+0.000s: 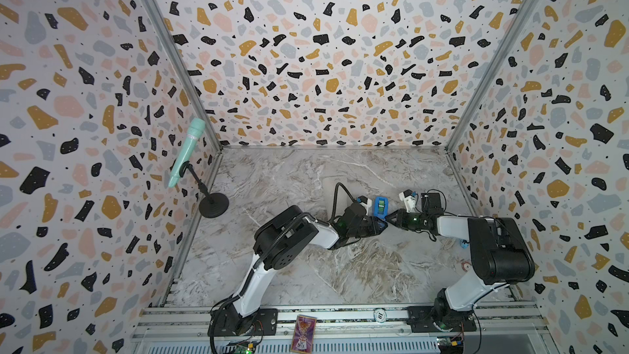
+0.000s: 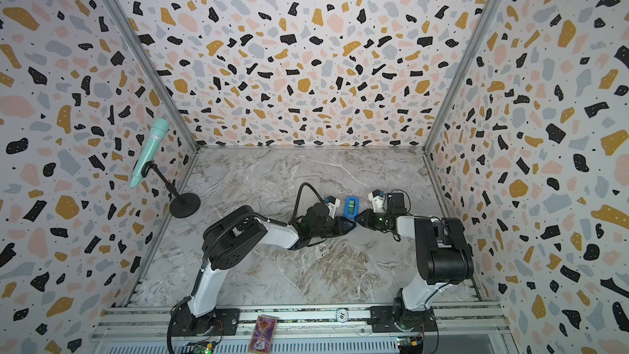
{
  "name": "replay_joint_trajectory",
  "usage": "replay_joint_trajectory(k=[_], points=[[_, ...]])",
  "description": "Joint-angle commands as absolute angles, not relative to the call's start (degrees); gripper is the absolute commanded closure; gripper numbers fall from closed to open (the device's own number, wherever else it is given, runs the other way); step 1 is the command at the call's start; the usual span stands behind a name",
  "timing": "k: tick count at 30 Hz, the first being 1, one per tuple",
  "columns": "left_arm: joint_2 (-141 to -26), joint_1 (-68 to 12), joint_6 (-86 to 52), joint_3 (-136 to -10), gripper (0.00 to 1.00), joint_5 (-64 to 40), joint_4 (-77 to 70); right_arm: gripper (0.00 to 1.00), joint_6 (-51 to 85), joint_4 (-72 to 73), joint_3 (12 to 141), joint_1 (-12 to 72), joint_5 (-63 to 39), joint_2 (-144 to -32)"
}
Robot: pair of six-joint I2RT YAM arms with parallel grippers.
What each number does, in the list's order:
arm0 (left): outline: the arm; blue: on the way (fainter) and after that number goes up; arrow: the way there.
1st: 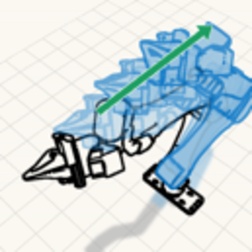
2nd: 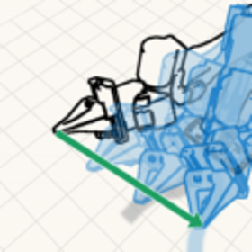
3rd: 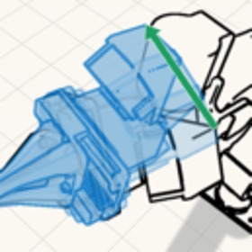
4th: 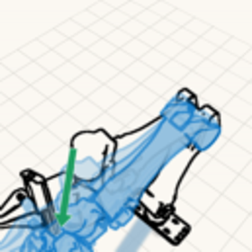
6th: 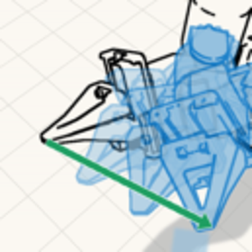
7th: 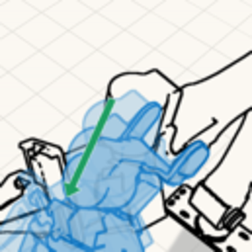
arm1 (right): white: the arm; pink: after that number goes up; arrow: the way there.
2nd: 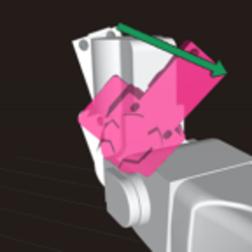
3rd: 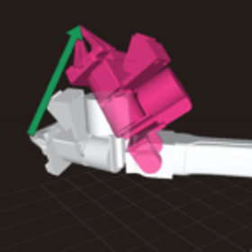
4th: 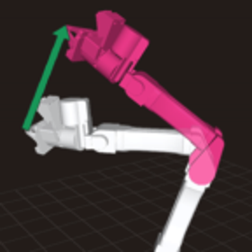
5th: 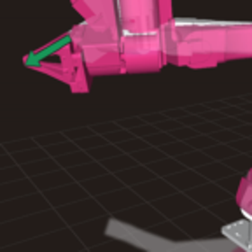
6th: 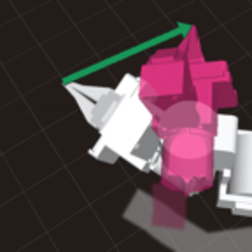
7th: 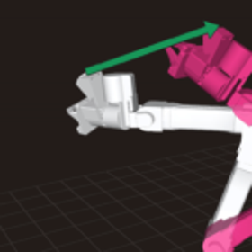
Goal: Wrap wine bottles in bubble wrap
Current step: Tear off the tape using the Tape Cutter.
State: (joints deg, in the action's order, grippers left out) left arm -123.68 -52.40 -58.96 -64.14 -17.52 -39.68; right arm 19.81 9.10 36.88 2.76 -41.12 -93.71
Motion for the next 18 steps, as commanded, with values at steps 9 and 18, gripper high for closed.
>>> replay_joint_trajectory(k=[9,18], points=[[-122.3,-51.7,-60.3,-62.7,1.00,-18.2,-44.5,0.70,20.4,8.4,36.1,2.2,-39.9,-87.5],[-120.3,-51.5,-59.8,-62.0,1.00,-18.8,-43.0,0.65,20.7,9.5,37.5,1.7,-41.5,-89.2]])
